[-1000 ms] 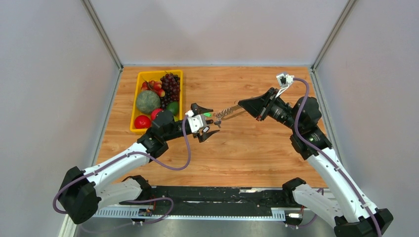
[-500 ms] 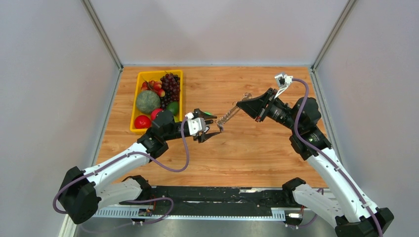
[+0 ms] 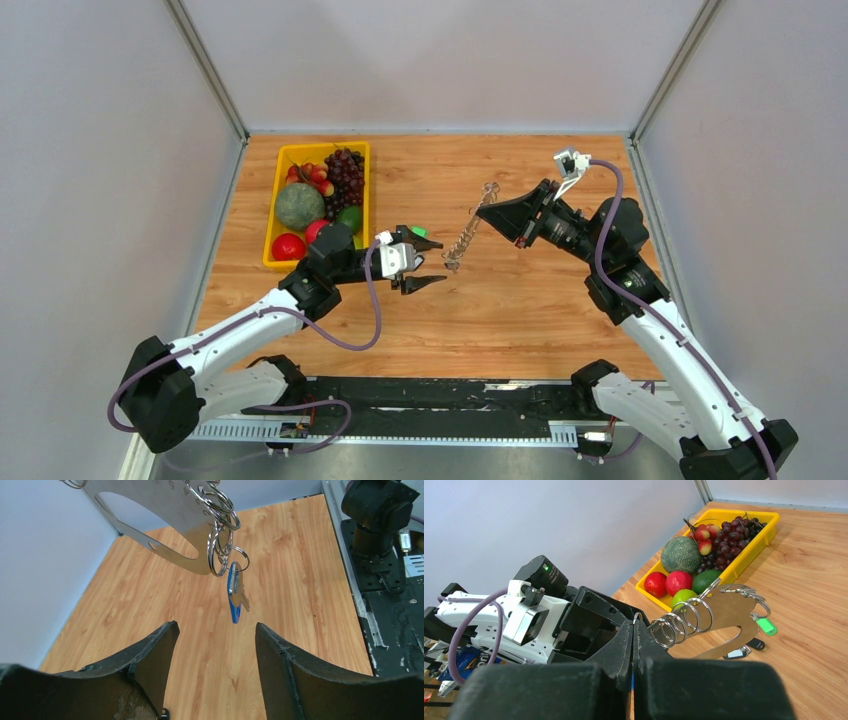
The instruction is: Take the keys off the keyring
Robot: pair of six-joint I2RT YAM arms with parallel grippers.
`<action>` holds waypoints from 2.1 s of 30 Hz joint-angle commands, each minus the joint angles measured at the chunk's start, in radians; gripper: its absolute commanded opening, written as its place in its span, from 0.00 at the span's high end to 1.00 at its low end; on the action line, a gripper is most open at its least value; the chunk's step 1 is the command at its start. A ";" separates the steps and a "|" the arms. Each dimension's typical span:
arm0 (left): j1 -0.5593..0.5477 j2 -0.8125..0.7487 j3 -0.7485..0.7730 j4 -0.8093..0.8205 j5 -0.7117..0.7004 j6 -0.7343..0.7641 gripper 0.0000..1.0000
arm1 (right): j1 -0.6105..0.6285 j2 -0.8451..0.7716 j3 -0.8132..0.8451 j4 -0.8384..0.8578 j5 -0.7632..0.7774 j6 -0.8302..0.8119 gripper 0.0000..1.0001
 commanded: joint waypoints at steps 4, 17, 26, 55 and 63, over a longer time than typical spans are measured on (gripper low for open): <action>-0.003 0.007 0.048 0.026 0.092 -0.036 0.28 | 0.010 -0.003 0.025 0.070 0.007 0.011 1.00; -0.020 0.052 0.046 0.140 0.071 -0.177 0.25 | 0.037 0.006 0.006 0.106 0.045 0.018 1.00; -0.036 0.075 0.048 0.226 0.039 -0.290 0.28 | 0.079 0.021 -0.001 0.123 0.116 0.005 1.00; -0.063 0.061 0.136 -0.064 -0.123 -0.096 1.00 | 0.130 -0.058 -0.092 0.089 0.490 -0.062 0.82; -0.063 0.098 0.257 -0.346 -0.431 0.035 1.00 | 0.129 -0.087 -0.129 0.070 0.503 -0.196 0.26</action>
